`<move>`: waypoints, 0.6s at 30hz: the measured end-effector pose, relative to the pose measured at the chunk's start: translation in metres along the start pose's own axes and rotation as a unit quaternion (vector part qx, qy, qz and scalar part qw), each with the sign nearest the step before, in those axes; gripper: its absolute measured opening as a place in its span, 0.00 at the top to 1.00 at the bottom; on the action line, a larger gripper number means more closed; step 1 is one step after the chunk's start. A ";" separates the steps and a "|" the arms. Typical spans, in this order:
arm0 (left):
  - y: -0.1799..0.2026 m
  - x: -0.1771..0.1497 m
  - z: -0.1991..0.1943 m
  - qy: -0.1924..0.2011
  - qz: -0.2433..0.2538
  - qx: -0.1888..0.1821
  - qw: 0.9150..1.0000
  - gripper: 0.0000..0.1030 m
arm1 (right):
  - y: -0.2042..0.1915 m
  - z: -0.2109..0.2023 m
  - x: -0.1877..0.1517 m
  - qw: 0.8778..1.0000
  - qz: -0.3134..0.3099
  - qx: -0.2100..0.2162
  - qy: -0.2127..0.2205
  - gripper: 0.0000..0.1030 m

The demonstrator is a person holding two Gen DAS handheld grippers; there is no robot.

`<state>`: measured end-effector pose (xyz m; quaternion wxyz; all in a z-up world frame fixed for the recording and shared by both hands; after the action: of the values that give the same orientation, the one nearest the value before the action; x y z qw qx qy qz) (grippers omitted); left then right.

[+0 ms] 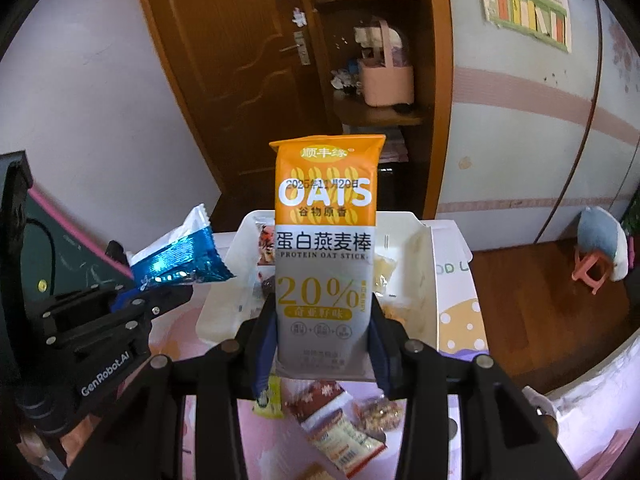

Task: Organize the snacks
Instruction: 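Carry both bags over the white tray and open both tools to drop them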

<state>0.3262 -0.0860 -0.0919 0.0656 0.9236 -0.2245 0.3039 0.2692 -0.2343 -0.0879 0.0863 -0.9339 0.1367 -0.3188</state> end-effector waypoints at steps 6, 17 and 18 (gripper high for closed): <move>-0.008 0.012 0.041 -0.022 0.010 0.011 1.000 0.94 | 0.004 0.039 0.012 0.999 0.015 -0.022 -0.027 0.60; -0.012 0.007 0.097 -0.059 0.031 0.044 0.997 0.92 | 0.020 0.091 0.008 0.995 0.029 -0.057 -0.072 0.60; -0.012 0.007 0.099 -0.063 0.031 0.048 0.996 0.87 | 0.023 0.094 0.008 0.995 0.032 -0.058 -0.073 0.60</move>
<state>0.3892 -0.1034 -0.1680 -0.0028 0.9355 -0.2417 0.2576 0.3289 -0.2514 -0.1623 0.0523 -0.9533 0.1779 -0.2382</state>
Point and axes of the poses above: each gripper's, at about its wrist camera, not at the fingertips, and z roughly the way its jaws point, y to its right, x to its top, the point moved 3 cm from there along z, roughly the way its jaws point, and after that the axes turned 12 degrees about z, right-handed, at the moved point
